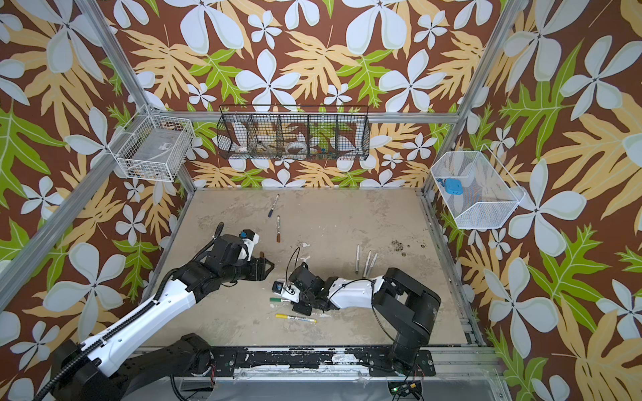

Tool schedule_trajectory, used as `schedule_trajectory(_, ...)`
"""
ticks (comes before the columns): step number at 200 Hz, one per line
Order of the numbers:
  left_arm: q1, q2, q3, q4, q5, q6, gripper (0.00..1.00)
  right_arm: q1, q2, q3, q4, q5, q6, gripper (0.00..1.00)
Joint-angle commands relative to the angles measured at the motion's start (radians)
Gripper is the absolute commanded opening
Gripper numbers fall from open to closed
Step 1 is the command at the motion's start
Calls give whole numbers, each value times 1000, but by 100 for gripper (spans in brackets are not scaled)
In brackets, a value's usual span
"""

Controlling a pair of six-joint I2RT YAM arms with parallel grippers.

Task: Open the pen caps
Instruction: 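Close the right gripper on the dark-green-capped marker's barrel, then lift the dark-green-capped marker upright with the right gripper while the left approaches its cap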

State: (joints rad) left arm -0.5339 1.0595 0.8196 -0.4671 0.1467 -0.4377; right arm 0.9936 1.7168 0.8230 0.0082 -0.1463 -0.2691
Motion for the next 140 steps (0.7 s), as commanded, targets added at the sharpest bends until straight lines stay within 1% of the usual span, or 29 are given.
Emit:
schedule_trajectory(1, 2, -7, 15, 44, 25, -38, 66, -1, -7, -8, -38, 66, 13, 8)
schedule_trajectory(10, 1, -8, 12, 73, 36, -61, 66, -5, -22, -13, -30, 80, 23, 5)
schedule_trajectory(25, 1, -16, -3, 146, 58, -107, 66, -31, -73, -38, -2, 65, 43, 0)
schedule_trajectory(50, -4, -22, -34, 304, 96, -183, 65, -125, -230, -127, 96, -45, 105, 0)
schedule_trajectory(68, -42, -21, -66, 438, 86, -229, 65, -209, -360, -207, 180, -109, 171, 0)
schedule_trajectory(77, -76, -19, -71, 494, 65, -231, 65, -258, -425, -248, 228, -143, 210, 0)
schedule_trajectory(87, -119, -12, -68, 538, 14, -224, 65, -310, -492, -287, 271, -179, 245, 0)
schedule_trajectory(97, -159, -7, -75, 601, -24, -221, 66, -348, -556, -330, 316, -183, 275, 0)
schedule_trajectory(122, -215, -4, -152, 844, -33, -233, 66, -424, -691, -427, 422, -193, 348, 0)
schedule_trajectory(140, -239, 2, -205, 992, -37, -197, 66, -459, -749, -463, 462, -204, 380, 0)
